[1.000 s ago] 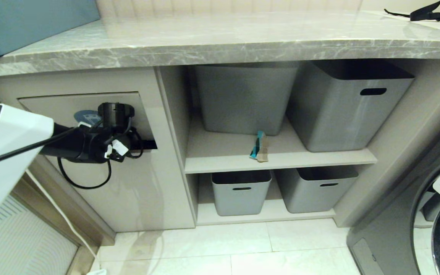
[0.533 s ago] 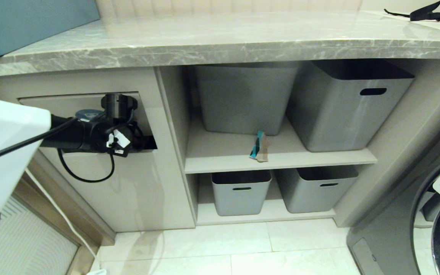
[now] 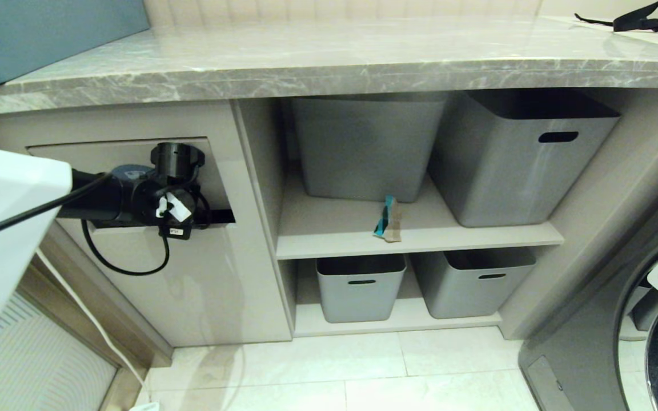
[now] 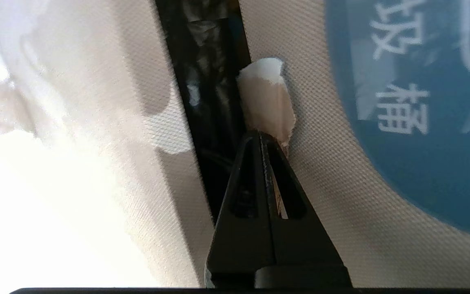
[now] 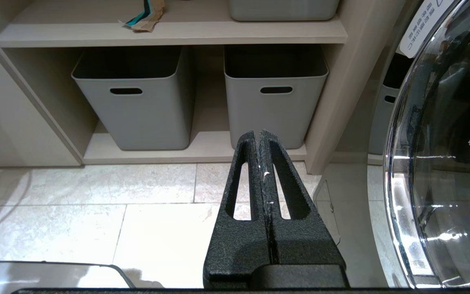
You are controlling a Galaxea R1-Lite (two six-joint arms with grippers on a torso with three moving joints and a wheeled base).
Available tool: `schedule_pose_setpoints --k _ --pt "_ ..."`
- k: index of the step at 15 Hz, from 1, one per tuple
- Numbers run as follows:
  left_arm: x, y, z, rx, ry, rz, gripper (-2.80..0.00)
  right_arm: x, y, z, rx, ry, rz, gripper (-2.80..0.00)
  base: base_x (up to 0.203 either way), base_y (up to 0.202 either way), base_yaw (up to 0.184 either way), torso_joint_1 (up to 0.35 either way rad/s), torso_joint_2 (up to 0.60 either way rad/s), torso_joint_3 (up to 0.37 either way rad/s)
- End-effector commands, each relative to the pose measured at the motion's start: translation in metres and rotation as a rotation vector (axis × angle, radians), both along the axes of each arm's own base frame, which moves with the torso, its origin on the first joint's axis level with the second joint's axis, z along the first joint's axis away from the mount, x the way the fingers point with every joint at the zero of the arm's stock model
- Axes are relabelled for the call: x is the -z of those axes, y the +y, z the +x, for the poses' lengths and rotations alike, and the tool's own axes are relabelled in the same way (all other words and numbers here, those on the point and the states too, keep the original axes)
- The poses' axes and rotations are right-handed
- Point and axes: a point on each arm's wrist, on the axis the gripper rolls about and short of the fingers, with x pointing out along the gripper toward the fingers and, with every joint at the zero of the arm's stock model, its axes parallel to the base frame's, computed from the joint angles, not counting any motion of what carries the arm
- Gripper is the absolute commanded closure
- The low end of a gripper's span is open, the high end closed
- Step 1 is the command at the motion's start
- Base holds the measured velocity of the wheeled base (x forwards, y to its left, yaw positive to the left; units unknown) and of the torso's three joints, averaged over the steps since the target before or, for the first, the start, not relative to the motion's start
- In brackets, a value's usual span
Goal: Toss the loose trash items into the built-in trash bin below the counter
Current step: Put the garbage in the trash can
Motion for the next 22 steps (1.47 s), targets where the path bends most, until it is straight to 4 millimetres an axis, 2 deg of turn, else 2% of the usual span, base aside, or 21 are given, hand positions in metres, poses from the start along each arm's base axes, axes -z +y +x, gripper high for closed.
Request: schedule_pose_setpoints --k 1,12,15,17,19,20,22 --pt "-0.007 -0.002 0.002 -0.008 -0.019 -0.023 0.0 0.0 0.0 0.0 -0.001 -0.001 -0.001 0.0 0.0 0.0 0.0 0.0 0.0 0.0" --pt "-0.008 -0.002 0.002 -0.012 -0.013 -0.016 0.0 0.0 0.0 0.0 -0.001 -0.001 -0.001 0.0 0.0 0.0 0.0 0.0 0.0 0.0" --pt "0.0 -0.001 -0.001 -0.009 0.022 0.008 0.0 0.0 0.0 0.0 0.001 -0.001 -0.001 0.0 0.0 0.0 0.0 0.0 0.0 0.0" --pt "0.012 0.005 -0.012 -0.016 0.073 0.044 0.0 0.0 0.0 0.0 -0.001 -0.001 -0.001 0.0 0.0 0.0 0.0 0.0 0.0 0.0" --pt "0.014 0.011 -0.03 -0.015 0.081 0.065 0.0 0.0 0.0 0.0 -0.001 -0.001 -0.001 0.0 0.0 0.0 0.0 0.0 0.0 0.0" --pt "0.008 0.014 -0.045 -0.009 0.07 0.078 0.0 0.0 0.0 0.0 -0.001 -0.001 -0.001 0.0 0.0 0.0 0.0 0.0 0.0 0.0" --pt "-0.016 0.018 -0.072 0.002 0.012 0.097 0.0 0.0 0.0 0.0 -0.001 -0.001 -0.001 0.0 0.0 0.0 0.0 0.0 0.0 0.0"
